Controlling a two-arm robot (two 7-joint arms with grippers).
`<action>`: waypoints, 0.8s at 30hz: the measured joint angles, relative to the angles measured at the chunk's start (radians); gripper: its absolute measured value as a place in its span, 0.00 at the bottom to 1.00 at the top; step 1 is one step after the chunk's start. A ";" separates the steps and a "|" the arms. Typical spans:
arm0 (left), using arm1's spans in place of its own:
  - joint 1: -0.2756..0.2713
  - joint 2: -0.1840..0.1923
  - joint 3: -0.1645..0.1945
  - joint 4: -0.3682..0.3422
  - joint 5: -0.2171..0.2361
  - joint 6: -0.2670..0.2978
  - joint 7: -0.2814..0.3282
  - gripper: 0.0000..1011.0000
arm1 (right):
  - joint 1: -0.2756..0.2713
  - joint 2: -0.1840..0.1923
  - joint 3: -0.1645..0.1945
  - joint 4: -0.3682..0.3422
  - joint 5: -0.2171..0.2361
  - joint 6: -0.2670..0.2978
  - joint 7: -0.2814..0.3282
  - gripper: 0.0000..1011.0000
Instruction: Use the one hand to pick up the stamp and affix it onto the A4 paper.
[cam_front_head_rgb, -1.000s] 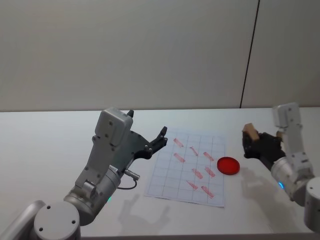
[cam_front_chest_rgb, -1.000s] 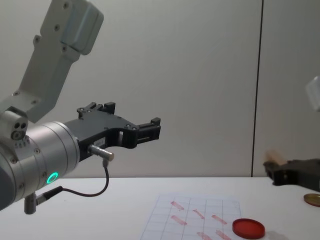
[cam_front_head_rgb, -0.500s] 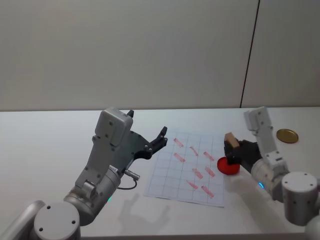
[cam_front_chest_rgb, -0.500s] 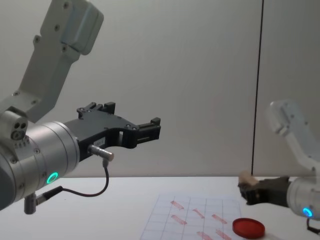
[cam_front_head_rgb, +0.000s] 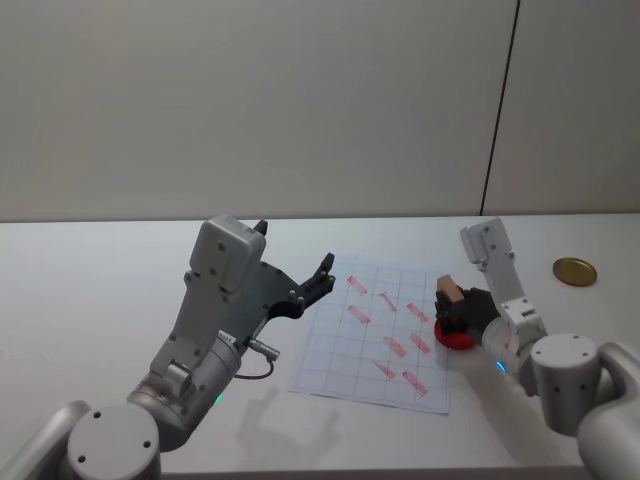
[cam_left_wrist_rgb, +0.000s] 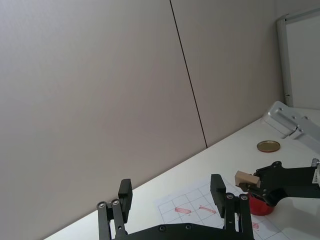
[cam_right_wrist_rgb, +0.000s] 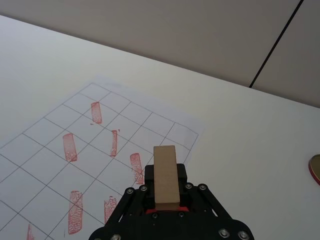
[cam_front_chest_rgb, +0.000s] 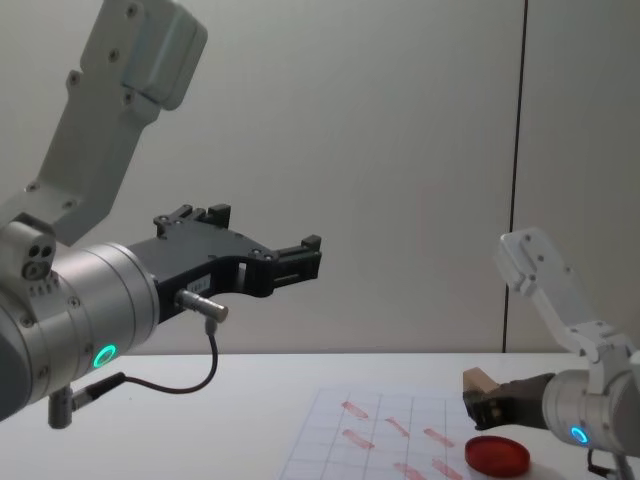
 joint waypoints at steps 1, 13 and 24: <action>0.000 0.000 0.000 0.000 0.000 0.000 0.000 0.98 | 0.006 -0.002 0.000 0.008 -0.001 -0.002 -0.002 0.22; 0.000 0.000 0.000 0.000 0.000 0.000 0.000 0.98 | 0.084 -0.030 0.004 0.160 -0.016 -0.027 -0.011 0.22; 0.000 0.000 0.000 0.000 0.000 0.000 0.000 0.98 | 0.086 -0.030 0.009 0.162 -0.019 -0.013 0.009 0.22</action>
